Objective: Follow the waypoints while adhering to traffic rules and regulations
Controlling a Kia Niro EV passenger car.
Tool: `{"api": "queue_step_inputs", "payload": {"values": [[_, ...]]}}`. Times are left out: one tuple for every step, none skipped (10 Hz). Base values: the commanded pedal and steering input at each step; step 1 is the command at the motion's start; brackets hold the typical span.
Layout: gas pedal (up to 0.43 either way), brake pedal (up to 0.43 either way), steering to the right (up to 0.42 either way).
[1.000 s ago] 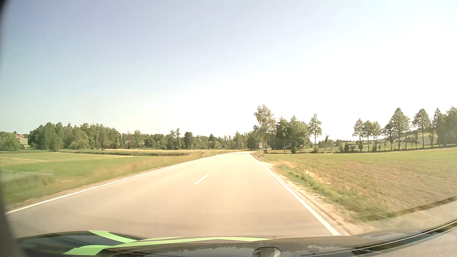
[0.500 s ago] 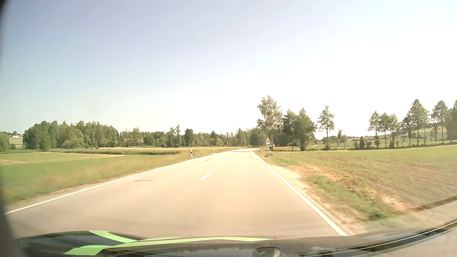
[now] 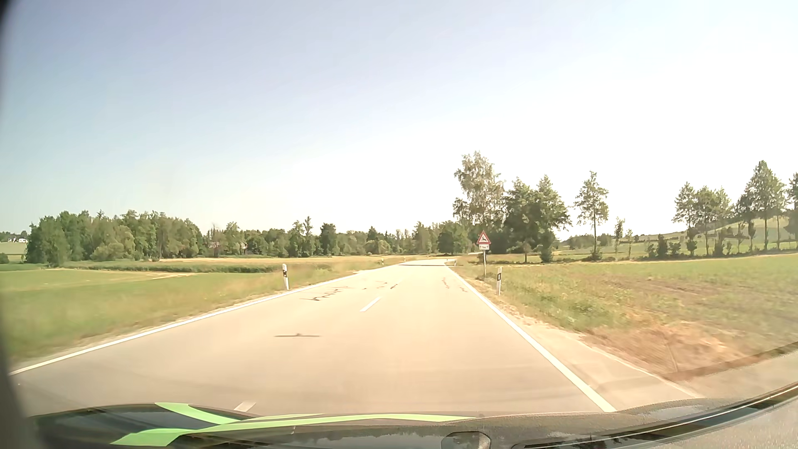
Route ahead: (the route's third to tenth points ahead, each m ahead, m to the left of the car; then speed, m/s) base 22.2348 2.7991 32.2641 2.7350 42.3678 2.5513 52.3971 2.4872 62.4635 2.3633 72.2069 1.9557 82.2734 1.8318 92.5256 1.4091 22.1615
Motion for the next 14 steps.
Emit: {"api": "queue_step_inputs", "payload": {"values": [[0.350,0.000,-0.003],[0.350,0.000,-0.003],[0.319,0.000,-0.003],[0.287,0.000,-0.003],[0.287,0.000,-0.003],[0.287,0.000,-0.002],[0.287,0.000,-0.002],[0.287,0.000,-0.002],[0.260,0.000,-0.002],[0.248,0.000,-0.001],[0.228,0.000,-0.001],[0.209,0.000,-0.001],[0.197,0.000,-0.001],[0.197,0.000,-0.001]]}}
